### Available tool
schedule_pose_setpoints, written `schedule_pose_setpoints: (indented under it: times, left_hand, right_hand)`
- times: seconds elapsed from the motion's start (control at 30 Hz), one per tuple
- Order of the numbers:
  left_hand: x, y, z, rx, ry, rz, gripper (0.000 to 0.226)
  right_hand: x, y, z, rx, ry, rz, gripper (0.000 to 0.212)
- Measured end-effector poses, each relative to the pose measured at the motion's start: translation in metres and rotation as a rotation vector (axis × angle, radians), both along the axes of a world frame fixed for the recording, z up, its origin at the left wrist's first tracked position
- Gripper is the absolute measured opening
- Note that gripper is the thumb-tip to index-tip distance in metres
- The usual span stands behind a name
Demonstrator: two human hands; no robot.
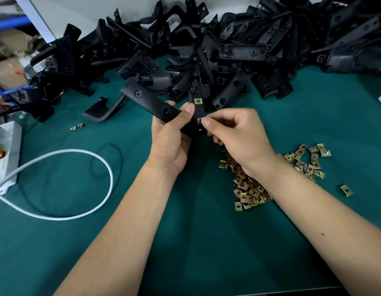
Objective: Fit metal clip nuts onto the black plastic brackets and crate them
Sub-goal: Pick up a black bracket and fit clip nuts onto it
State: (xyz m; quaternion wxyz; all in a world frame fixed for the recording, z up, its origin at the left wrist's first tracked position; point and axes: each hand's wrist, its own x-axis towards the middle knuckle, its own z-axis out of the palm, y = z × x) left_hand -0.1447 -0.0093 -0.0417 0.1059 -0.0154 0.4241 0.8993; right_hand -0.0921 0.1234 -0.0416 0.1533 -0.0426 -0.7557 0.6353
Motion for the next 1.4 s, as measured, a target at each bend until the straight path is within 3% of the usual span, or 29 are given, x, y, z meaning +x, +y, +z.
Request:
schedule_pose_setpoints:
  times: [0.13, 0.27, 0.43, 0.5, 0.57, 0.63, 0.77, 0.93, 1.07, 1.23, 1.4]
  left_hand:
    - [0.006, 0.01, -0.005, -0.076, 0.097, 0.088, 0.037]
    - [0.01, 0.015, -0.008, -0.096, 0.106, 0.125, 0.038]
    - [0.007, 0.013, -0.008, -0.137, 0.162, 0.161, 0.039]
    - [0.006, 0.012, -0.008, -0.219, 0.222, 0.203, 0.04]
    - [0.005, 0.014, -0.009, -0.309, 0.281, 0.228, 0.039]
    - [0.008, 0.016, -0.01, -0.378, 0.329, 0.233, 0.038]
    - [0.014, 0.02, -0.006, -0.497, 0.432, 0.27, 0.038]
    - [0.028, 0.026, 0.002, -0.433, 0.435, 0.236, 0.036]
    - [0.044, 0.049, 0.016, -0.392, 0.577, 0.231, 0.036]
    - [0.078, 0.116, 0.044, -0.302, 0.7, 0.148, 0.04]
    - [0.137, 0.223, 0.074, -0.221, 0.865, -0.084, 0.034]
  right_hand:
    - [0.001, -0.004, -0.001, 0.177, 0.039, -0.1, 0.02]
    - [-0.001, -0.008, -0.003, 0.228, 0.031, -0.172, 0.026]
    - [-0.004, 0.004, 0.004, 0.282, -0.018, -0.046, 0.026]
    - [-0.005, 0.015, 0.009, 0.222, -0.053, 0.022, 0.025]
    - [-0.005, 0.02, 0.011, 0.126, -0.045, 0.03, 0.036]
    - [-0.005, 0.02, 0.01, 0.164, -0.004, 0.0, 0.049]
    - [-0.004, 0.009, 0.008, 0.174, -0.001, -0.092, 0.047]
    - [-0.002, 0.002, 0.009, 0.125, 0.051, -0.255, 0.035]
    - [0.008, 0.017, 0.023, -0.058, 0.045, -0.313, 0.026]
    - [0.058, 0.07, 0.053, -0.258, 0.166, -0.384, 0.021]
    - [0.147, 0.158, 0.07, -0.348, 0.294, -0.665, 0.021]
